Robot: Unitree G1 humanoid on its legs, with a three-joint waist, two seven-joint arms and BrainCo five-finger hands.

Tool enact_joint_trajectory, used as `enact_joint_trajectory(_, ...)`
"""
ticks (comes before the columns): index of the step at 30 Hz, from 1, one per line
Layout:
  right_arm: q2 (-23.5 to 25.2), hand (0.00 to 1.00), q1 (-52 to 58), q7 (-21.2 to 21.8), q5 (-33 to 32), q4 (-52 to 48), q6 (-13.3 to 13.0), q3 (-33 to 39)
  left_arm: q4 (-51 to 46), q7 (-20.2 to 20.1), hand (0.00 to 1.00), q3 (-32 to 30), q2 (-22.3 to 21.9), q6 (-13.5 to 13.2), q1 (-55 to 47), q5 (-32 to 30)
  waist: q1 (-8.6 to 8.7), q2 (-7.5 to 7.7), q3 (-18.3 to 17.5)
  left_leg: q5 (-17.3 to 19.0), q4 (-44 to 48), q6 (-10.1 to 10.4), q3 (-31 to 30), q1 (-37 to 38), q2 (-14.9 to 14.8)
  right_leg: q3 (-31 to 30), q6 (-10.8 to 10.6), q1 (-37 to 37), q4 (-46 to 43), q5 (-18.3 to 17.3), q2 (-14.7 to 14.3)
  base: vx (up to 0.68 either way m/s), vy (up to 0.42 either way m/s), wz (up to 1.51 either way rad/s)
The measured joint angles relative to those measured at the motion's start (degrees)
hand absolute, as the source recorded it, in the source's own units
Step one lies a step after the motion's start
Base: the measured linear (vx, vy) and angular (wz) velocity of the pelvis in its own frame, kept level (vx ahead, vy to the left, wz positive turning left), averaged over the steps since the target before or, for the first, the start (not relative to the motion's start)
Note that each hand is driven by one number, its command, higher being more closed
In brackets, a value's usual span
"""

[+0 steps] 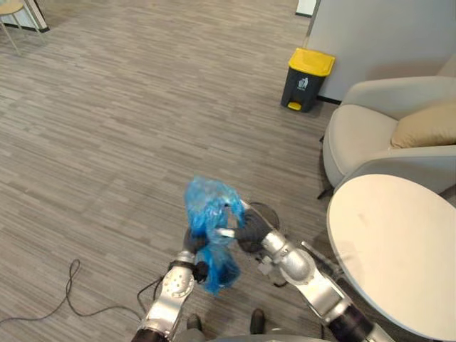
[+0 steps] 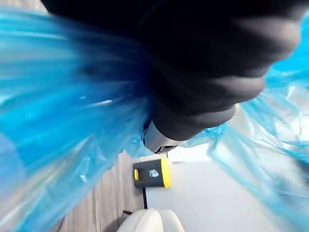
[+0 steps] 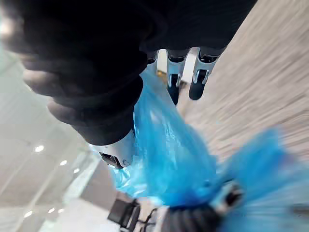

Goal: Gather rubbish on tea table into small bin, then transfer packed bag to large trash can.

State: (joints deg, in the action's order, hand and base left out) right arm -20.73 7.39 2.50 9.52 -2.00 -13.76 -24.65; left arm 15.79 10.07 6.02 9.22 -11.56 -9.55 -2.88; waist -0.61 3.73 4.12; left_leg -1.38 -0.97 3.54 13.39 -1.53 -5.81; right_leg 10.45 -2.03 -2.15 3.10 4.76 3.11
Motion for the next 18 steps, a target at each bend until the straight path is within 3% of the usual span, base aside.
enact_joint_trajectory(5, 0.47, 0.0, 7.2, 3.44, -2.39, 15.47, -0.31, 7.51, 3.43, -0.45, 1.0, -5.96, 1.1, -0.01, -2.2, 2.26, 1.37, -1.14, 0.78, 1.51, 5.05, 0.11, -4.84, -4.18, 0.12, 4.71, -0.1, -0.37, -2.33, -2.03, 0.83, -0.01, 0.007, 0.5)
enact_joint_trajectory(8, 2.67, 0.0, 8.64, 3.38, -3.39, 27.06, 0.69, 16.58, 5.81, -2.37, 1.0, -8.76, 1.69, -0.07, -2.32, 2.3, 1.43, -3.19, 1.98, 3.58, 10.02, -0.48, -7.91, -8.81, 0.8, 10.09, -0.6, -1.08, -5.27, -4.12, 2.04, -0.02, 0.062, 0.8)
enact_joint_trajectory(9, 3.69, 0.0, 8.4, 2.75, -3.39, 30.01, 0.87, 19.48, 6.36, -2.56, 1.0, -9.26, 1.8, -0.06, -2.25, 2.3, 1.53, -3.7, 2.17, 4.42, 11.48, -1.53, -6.18, -10.55, 0.09, 12.24, -0.6, -1.36, -5.49, -4.27, 2.4, -0.01, 0.051, 0.75)
enact_joint_trajectory(10, 4.29, 0.0, 8.26, 2.13, -3.4, 31.66, 1.11, 21.07, 6.74, -2.59, 1.0, -9.51, 1.77, -0.05, -2.24, 2.3, 1.75, -3.96, 2.3, 4.48, 12.2, -1.66, -4.28, -11.34, -0.71, 13.48, -0.66, -1.42, -5.43, -4.32, 2.65, 0.01, 0.071, 1.02)
enact_joint_trajectory(11, 5.51, 0.0, 7.77, 0.11, -3.41, 35.52, 1.76, 24.5, 8.23, -2.85, 1.0, -10.1, 1.51, -0.02, -2.48, 2.38, 2.44, -4.17, 2.35, 4.47, 13.41, -1.71, 1.95, -12.31, -2.84, 16.11, -0.8, -1.63, -5.56, -4.41, 3.53, 0.04, 0.078, 0.89)
enact_joint_trajectory(13, 6.88, 0.0, 7.21, -1.45, -3.41, 37.34, 2.53, 26.94, 10.25, -3.75, 1.0, -11.22, 1.21, 0.11, -3.66, 2.47, 2.72, -4.38, 2.66, 4.47, 14.37, -1.71, 4.57, -12.87, -3.84, 17.49, -1.89, -1.4, -7.33, -5.69, 4.65, 0.1, 0.147, 0.71)
enact_joint_trajectory(16, 8.55, 0.0, 7.13, -3.01, -3.46, 37.23, 3.01, 27.18, 11.1, -4.28, 1.0, -12.21, 1.08, 0.96, -7.05, 2.38, 2.36, -2.98, 3.69, 9.27, 20.28, -3.04, 4.18, -12.84, -2.36, 17.91, -4.21, -2.25, -17.2, -12.2, 9.36, 0.1, 0.158, 0.3)
enact_joint_trajectory(17, 9.99, 0.0, 7.42, -3.61, -3.46, 36.66, 3.11, 27.87, 11.09, -5.09, 1.0, -12.26, 1.39, 1.55, -8.35, 2.29, 1.94, -1.75, 4.72, 12.48, 23.42, -3.48, 3.93, -12.46, -1.43, 17.32, -4.05, -3.07, -25.83, -15.04, 12.81, 0.12, 0.159, 0.25)
enact_joint_trajectory(18, 10.42, 0.0, 7.55, -3.71, -3.46, 36.08, 3.17, 28.36, 11.07, -5.13, 1.0, -12.15, 1.31, 1.89, -8.62, 2.25, 1.64, -1.6, 4.96, 13.55, 24.55, -3.79, 3.86, -12.3, -1.13, 15.74, -3.05, -4.55, -30.19, -15.23, 14.11, 0.11, 0.104, 0.18)
